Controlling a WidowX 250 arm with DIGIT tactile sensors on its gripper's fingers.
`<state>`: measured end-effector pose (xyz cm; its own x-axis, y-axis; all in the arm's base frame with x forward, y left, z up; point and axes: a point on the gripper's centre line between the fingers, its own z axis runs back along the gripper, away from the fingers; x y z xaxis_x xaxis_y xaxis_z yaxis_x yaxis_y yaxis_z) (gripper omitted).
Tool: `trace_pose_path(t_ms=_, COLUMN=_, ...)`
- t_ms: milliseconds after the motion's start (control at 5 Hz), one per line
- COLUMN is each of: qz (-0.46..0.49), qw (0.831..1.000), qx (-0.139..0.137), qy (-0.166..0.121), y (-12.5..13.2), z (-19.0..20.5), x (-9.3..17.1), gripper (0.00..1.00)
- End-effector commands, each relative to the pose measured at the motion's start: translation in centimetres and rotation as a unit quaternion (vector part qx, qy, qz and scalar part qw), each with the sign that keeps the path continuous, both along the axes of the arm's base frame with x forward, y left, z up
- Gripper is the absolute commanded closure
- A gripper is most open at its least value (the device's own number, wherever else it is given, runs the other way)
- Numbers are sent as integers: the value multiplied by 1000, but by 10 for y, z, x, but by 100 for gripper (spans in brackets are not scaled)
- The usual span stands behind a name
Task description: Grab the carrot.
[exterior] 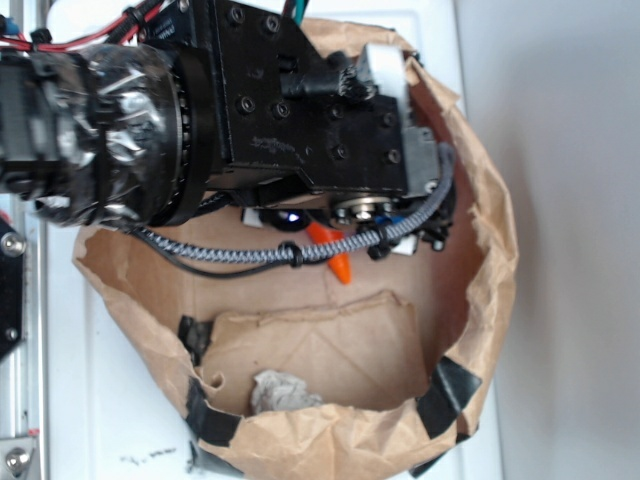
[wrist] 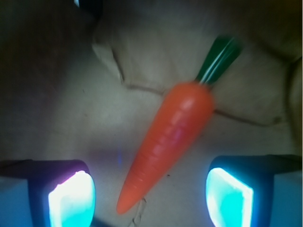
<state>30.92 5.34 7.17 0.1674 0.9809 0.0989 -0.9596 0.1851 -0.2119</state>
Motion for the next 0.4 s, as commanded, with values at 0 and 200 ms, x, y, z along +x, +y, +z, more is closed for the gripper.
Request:
trace_pose_path(t_ms=0, qz=14, qw=999, qx=35, qy=-21, y=18, z=-15, x=5, gripper=0)
trace_pose_path(t_ms=200, qz=19, qw=998, qx=63, qy=-20, y=16, z=-21, x=10, gripper=0)
